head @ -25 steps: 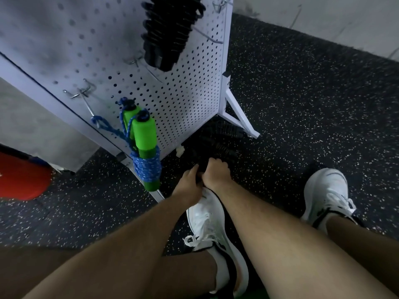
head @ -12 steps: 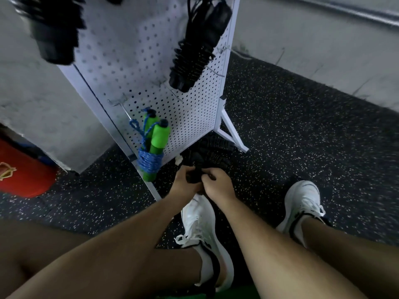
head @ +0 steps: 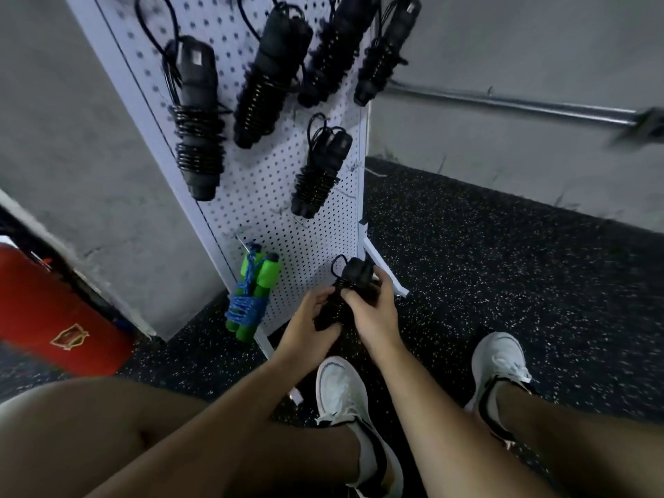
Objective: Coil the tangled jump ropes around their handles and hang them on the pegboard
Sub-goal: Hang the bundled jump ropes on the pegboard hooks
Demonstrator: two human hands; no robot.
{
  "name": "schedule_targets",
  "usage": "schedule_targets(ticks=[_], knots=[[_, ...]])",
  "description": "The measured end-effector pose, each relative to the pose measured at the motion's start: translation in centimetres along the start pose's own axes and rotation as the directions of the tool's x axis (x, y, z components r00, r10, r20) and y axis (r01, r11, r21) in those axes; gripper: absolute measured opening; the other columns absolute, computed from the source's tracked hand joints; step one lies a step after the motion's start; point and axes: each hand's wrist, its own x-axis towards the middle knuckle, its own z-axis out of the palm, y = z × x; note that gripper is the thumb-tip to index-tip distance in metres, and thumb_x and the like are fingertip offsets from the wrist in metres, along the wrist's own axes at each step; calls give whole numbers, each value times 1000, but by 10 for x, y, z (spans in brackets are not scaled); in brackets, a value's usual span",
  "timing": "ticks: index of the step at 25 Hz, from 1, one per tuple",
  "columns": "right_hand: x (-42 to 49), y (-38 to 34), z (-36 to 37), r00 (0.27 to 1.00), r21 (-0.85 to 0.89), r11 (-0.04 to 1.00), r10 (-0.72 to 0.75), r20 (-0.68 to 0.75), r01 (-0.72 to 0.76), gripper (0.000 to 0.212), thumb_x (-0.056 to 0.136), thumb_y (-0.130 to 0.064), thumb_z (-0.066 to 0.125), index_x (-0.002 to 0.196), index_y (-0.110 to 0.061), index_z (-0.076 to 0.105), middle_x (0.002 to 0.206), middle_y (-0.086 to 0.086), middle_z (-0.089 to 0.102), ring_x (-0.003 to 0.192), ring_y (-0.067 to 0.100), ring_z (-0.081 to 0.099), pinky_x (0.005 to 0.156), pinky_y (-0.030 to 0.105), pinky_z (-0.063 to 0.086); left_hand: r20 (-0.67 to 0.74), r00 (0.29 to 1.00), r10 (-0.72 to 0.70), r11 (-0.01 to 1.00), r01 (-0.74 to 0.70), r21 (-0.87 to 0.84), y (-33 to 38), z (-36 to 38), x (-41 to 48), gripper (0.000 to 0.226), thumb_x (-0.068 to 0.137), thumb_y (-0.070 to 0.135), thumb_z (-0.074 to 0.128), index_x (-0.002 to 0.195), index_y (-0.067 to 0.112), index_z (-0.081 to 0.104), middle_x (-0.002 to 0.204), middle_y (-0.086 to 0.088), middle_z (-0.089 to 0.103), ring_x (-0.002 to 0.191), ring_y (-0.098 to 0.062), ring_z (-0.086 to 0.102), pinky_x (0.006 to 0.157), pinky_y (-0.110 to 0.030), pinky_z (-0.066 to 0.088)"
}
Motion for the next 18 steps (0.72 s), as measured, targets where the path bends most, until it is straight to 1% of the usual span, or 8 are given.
schedule_targets(ticks=[2,4,6,9,13,15,17,18], knots=[[0,-16,5,999,28,999,-34,13,34,62,85,-20,75,138,-35,47,114,-5,69,105,11,67,90,27,55,-32,996,83,995,-81,60,16,-3,-2,60,87,-2,64,134,32,49,127,18,57,113,22,48,93,-2,37],[4,-29,12,997,72,995,-68,28,66,57,86,-14,73,133,-35,49,111,-3,68,99,11,68,82,22,55,-74,983,168,979,-157,134,30,-6,0,61,88,1,63,142,25,46,134,16,51,120,23,40,100,-1,31],[7,-41,19,994,117,989,-94,57,87,56,87,-12,71,130,-39,48,112,-6,65,96,6,67,75,17,54,-118,971,207,969,-187,159,38,-9,3,61,90,5,63,145,24,44,140,14,48,127,14,40,110,-12,32],[9,-42,31,986,127,985,-130,103,116,61,86,-14,71,135,-42,48,120,-7,62,104,9,66,85,23,57,-161,959,232,960,-198,199,39,-16,7,61,93,11,60,149,23,41,148,9,45,137,-4,41,115,-27,35],[15,-35,51,972,53,981,-191,135,185,65,78,-28,73,134,-50,49,134,-5,60,119,11,61,101,34,53,-189,948,257,935,-194,298,33,-28,16,59,97,14,57,153,20,38,153,7,42,141,-6,36,115,-24,31],[22,-33,56,965,-15,976,-213,152,218,68,78,-31,74,139,-46,48,139,-7,54,122,0,55,102,21,48,-193,949,250,933,-182,312,31,-32,21,58,98,15,56,153,18,38,152,6,43,140,-6,36,115,-24,31],[29,-31,58,959,-89,964,-237,156,252,68,85,-24,75,145,-37,47,140,-8,50,115,-19,47,93,-1,37,-199,948,250,926,-174,335,28,-34,27,58,98,14,55,152,15,38,153,3,42,142,-9,34,115,-22,27],[32,-29,58,956,-121,956,-248,154,268,67,86,-22,75,146,-33,47,139,-8,48,111,-27,43,89,-6,33,-197,947,253,918,-171,357,27,-34,30,58,97,13,55,152,13,38,155,1,40,144,-11,33,116,-21,25]])
